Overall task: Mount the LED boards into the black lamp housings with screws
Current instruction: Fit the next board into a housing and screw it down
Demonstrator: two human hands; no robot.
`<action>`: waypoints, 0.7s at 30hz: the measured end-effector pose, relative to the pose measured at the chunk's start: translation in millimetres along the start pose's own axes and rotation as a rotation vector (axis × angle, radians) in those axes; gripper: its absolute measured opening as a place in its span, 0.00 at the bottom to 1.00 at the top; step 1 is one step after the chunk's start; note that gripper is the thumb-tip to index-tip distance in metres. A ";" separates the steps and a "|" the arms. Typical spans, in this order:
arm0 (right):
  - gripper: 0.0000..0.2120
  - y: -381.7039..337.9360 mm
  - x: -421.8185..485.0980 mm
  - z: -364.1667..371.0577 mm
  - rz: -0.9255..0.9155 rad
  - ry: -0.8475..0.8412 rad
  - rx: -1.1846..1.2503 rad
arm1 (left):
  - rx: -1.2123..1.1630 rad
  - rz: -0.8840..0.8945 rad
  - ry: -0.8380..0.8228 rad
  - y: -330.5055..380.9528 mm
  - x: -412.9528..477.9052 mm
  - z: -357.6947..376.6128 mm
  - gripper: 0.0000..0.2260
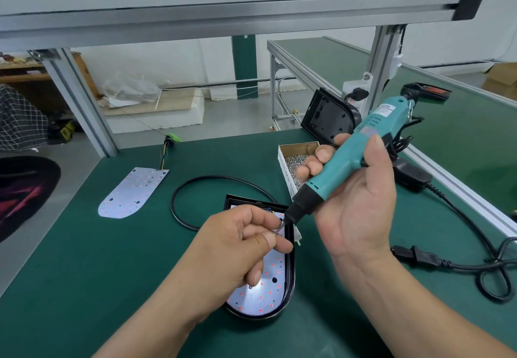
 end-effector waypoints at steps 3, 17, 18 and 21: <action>0.16 1.9 1.6 -6.4 0.017 0.052 0.043 | 0.001 0.008 0.007 2.6 -0.6 0.1 0.08; 0.17 8.6 7.0 -20.1 0.042 0.149 0.146 | -0.032 0.100 0.156 7.1 1.3 -23.3 0.05; 0.17 7.6 7.7 -21.8 0.042 0.157 0.150 | -0.032 0.121 0.214 6.5 2.8 -32.0 0.05; 0.17 4.4 11.3 -26.6 0.037 0.171 0.168 | 0.117 0.082 0.465 0.8 5.5 -64.0 0.07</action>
Point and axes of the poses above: each hand's wrist, its own x-axis towards the middle knuckle, its own z-axis out of the palm, y = z × x, the point moved 6 cm from there along x, towards the middle knuckle, and after that the axes turned 6 degrees about -y, right-handed, at the moved point
